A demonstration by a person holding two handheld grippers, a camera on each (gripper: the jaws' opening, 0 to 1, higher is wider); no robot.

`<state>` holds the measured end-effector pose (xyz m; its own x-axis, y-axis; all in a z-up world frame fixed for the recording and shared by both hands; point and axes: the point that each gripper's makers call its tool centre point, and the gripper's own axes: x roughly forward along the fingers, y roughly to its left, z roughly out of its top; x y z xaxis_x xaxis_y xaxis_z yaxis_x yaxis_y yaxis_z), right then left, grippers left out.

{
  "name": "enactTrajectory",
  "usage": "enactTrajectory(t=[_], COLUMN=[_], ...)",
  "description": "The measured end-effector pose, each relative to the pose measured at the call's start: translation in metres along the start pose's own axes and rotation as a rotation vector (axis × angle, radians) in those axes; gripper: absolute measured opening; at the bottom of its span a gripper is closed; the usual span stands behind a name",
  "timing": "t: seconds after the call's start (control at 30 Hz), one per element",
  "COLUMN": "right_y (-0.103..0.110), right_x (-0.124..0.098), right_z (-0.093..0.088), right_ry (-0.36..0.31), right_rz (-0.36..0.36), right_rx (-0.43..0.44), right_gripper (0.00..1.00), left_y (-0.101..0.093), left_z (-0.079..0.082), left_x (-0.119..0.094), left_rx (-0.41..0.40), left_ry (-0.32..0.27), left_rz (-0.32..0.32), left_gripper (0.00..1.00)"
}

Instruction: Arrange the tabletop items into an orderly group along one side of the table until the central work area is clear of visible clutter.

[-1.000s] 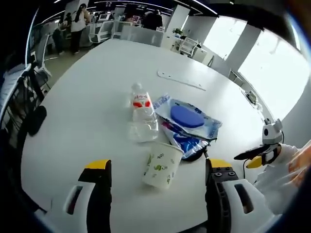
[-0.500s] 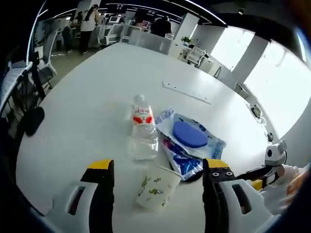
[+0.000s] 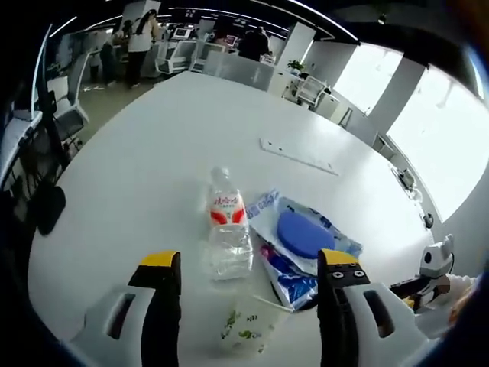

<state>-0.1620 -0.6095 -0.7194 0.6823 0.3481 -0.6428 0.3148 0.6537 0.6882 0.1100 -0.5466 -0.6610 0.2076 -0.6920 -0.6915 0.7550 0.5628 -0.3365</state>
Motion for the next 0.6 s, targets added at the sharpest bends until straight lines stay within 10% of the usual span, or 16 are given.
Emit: enactTrajectory(t=[0.6], right_y=[-0.012], right_x=[-0.001], right_z=[0.006], right_ry=[-0.007], right_rz=[-0.010], right_rx=[0.043], right_gripper=[0.65], left_y=[0.006], left_z=[0.027], left_x=[0.044], left_rx=[-0.003], left_ry=[0.049], left_rz=[-0.002], left_gripper=[0.69])
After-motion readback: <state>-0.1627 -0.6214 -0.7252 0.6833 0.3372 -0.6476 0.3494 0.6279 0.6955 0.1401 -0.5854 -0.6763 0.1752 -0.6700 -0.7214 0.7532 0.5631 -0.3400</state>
